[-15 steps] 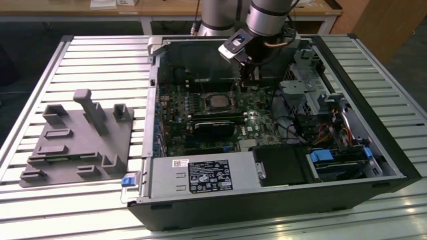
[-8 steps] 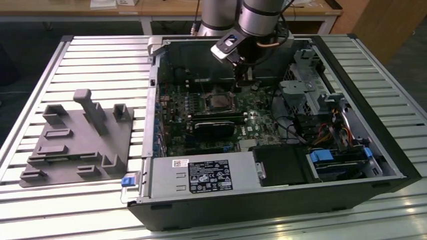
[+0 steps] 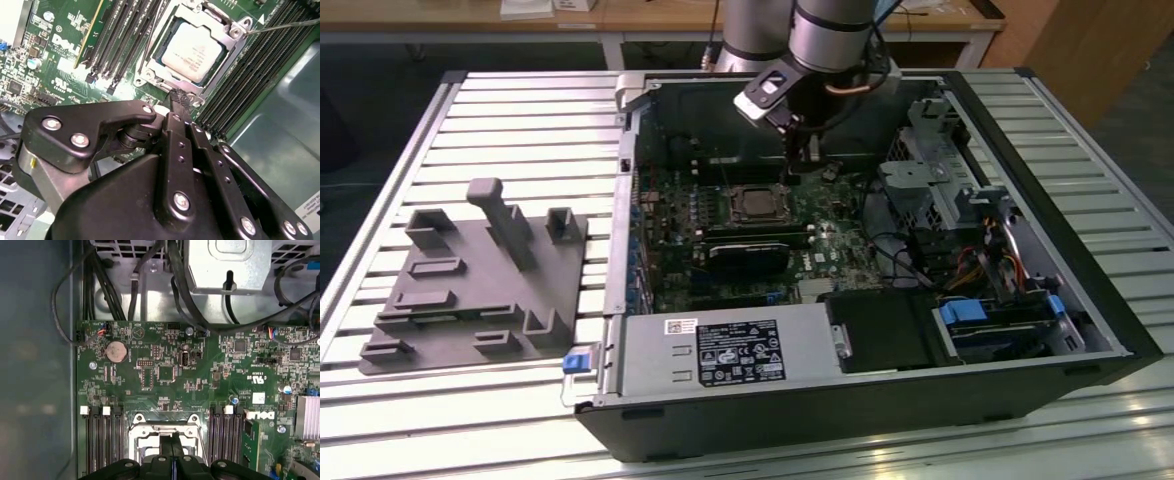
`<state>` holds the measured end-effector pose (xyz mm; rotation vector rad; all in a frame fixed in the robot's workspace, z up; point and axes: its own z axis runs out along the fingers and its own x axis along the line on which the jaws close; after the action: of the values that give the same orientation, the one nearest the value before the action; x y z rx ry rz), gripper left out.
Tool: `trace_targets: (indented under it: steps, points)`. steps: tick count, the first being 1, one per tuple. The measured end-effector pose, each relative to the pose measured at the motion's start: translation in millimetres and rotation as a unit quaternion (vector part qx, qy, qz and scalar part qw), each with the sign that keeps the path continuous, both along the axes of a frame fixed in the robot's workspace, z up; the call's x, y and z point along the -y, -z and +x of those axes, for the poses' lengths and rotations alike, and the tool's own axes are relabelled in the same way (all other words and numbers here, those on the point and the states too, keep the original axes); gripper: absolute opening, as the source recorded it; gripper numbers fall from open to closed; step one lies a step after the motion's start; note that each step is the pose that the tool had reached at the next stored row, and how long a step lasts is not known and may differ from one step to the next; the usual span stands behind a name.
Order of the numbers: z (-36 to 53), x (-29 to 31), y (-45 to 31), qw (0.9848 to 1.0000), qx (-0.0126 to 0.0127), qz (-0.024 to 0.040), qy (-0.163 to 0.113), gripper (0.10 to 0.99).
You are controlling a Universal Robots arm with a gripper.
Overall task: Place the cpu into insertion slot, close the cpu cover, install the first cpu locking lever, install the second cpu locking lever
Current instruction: 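Close the cpu cover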
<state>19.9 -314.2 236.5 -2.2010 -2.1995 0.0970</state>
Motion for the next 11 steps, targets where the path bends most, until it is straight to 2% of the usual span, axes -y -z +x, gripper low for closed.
trace_targets:
  steps: [2,3,4,6,11]
  points:
    - [-4.2,0.0,0.5,0.9999,0.0132,0.0000,0.000,0.106]
    - [-6.3,0.0,0.8,0.9998,0.0188,0.0001,0.000,0.106]
    - [-9.1,-0.1,1.3,0.9997,0.0230,0.0002,0.000,0.106]
    - [-16.0,0.0,2.0,0.9997,0.0262,0.0001,0.000,0.106]
    - [-31.7,0.5,4.5,0.9995,0.0307,0.0000,0.000,0.106]
